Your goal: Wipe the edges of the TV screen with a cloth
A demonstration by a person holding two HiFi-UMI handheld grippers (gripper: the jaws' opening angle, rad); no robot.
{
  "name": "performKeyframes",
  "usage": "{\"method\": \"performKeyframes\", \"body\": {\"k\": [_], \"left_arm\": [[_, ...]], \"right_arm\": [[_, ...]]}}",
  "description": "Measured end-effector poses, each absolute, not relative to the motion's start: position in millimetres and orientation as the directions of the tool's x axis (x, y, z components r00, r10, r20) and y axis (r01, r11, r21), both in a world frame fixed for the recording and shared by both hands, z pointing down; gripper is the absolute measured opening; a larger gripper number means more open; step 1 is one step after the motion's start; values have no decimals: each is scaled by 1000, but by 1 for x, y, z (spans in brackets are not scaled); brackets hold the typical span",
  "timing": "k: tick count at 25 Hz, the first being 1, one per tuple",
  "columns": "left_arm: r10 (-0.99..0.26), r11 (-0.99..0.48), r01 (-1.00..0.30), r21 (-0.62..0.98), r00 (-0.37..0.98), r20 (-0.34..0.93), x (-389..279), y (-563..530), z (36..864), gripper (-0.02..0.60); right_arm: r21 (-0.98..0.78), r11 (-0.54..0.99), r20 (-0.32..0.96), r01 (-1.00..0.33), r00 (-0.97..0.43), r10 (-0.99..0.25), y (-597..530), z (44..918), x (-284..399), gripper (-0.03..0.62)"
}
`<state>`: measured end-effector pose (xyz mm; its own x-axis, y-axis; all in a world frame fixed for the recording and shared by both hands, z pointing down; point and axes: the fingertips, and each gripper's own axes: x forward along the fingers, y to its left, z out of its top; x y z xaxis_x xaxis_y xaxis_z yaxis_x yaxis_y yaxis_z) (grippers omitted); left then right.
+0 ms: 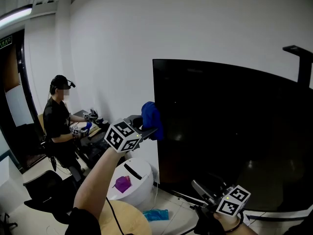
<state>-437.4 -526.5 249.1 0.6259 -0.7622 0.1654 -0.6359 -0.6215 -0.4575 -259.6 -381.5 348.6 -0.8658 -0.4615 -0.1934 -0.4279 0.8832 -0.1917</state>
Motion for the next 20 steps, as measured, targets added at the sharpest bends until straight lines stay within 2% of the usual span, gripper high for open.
{"method": "performKeyframes", "body": {"k": [11, 20], "left_arm": [[-762, -609, -603, -515, 624, 172, -440, -525, 164, 163], [-780, -566, -627, -536, 618, 100, -441, -521, 86, 161]], "right_arm": [[-167, 903, -238, -396, -873, -427, -365, 313, -253, 218], [-70, 917, -278, -392, -875, -395, -355, 257, -259, 215]]}}
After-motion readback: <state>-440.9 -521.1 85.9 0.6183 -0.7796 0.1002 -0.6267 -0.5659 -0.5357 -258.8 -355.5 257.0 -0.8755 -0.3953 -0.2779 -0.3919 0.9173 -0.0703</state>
